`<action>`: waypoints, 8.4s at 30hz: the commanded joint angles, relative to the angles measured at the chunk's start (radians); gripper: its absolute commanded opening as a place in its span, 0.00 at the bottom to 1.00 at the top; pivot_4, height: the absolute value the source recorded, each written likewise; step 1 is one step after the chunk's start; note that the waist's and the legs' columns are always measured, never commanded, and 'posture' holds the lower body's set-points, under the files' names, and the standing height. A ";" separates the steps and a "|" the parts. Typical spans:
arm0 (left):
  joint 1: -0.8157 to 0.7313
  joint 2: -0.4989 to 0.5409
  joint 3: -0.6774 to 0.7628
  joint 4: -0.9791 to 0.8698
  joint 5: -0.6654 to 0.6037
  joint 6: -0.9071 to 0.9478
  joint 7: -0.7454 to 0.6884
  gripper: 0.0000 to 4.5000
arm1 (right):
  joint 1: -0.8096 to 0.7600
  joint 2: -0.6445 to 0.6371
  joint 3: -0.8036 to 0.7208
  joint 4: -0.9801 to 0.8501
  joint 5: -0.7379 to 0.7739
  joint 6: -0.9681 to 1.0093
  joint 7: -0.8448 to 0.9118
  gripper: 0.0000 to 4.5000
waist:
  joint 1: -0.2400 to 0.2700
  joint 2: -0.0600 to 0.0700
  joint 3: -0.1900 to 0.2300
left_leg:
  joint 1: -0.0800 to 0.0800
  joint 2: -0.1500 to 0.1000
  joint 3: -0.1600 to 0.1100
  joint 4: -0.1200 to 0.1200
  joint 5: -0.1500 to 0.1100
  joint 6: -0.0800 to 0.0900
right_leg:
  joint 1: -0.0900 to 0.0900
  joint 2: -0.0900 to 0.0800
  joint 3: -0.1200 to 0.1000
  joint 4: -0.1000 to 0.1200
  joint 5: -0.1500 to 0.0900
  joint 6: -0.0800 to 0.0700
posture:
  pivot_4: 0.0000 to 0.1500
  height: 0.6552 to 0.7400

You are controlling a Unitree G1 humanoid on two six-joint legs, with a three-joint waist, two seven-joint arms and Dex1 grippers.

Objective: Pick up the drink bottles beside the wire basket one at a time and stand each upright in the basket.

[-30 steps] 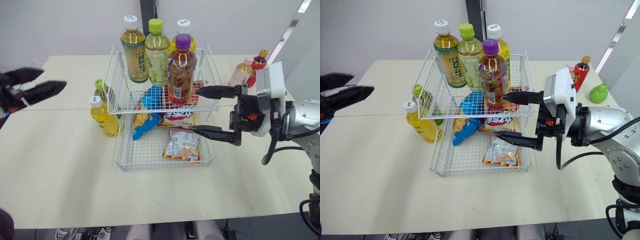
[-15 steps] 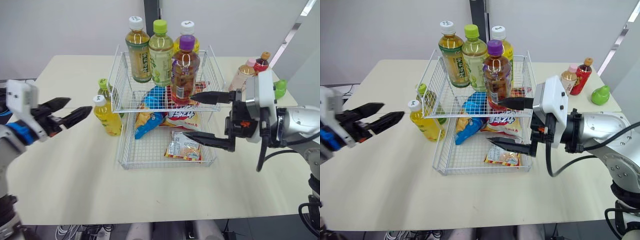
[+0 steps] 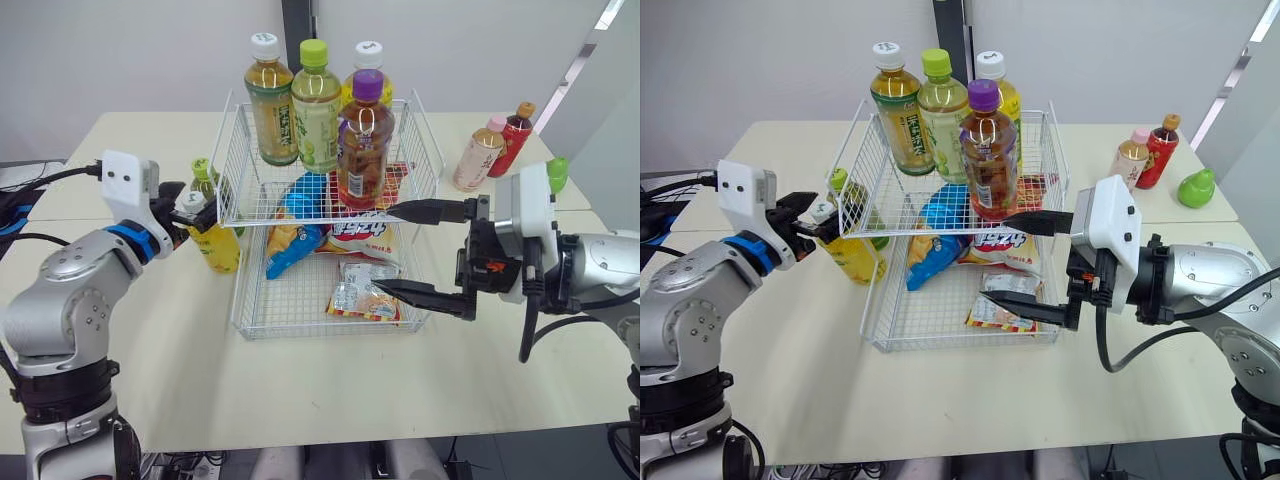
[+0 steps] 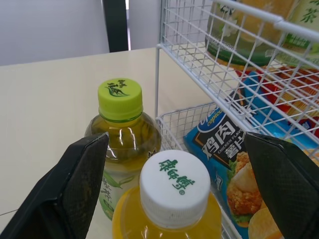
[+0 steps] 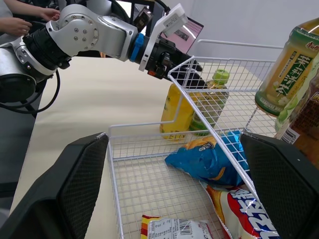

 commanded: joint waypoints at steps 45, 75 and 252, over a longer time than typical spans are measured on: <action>-1.141 0.411 -0.273 0.625 -0.142 0.222 -0.535 0.30 | -0.023 -0.029 -0.021 0.054 -0.074 -0.106 0.063 1.00 | -0.004 -0.001 0.001 | -0.003 -0.001 0.000 0.001 0.000 0.000 | 0.000 0.002 -0.003 -0.002 0.000 0.001 | 1.00 1.00; -0.952 0.045 -0.402 0.573 -0.021 0.038 -0.651 0.30 | -0.066 -0.009 0.009 0.021 -0.099 -0.009 -0.081 1.00 | -0.005 0.000 0.001 | -0.004 -0.001 0.001 0.002 0.000 0.000 | -0.002 0.001 -0.001 0.000 0.000 0.000 | 1.00 1.00; -0.982 0.211 -0.372 0.734 0.054 -0.020 -0.832 0.30 | 0.067 0.166 0.149 -0.230 -0.205 -0.014 -0.311 1.00 | -0.005 -0.002 -0.002 | -0.004 0.000 0.000 0.004 0.000 0.000 | -0.002 0.002 -0.002 0.001 0.000 0.001 | 1.00 1.00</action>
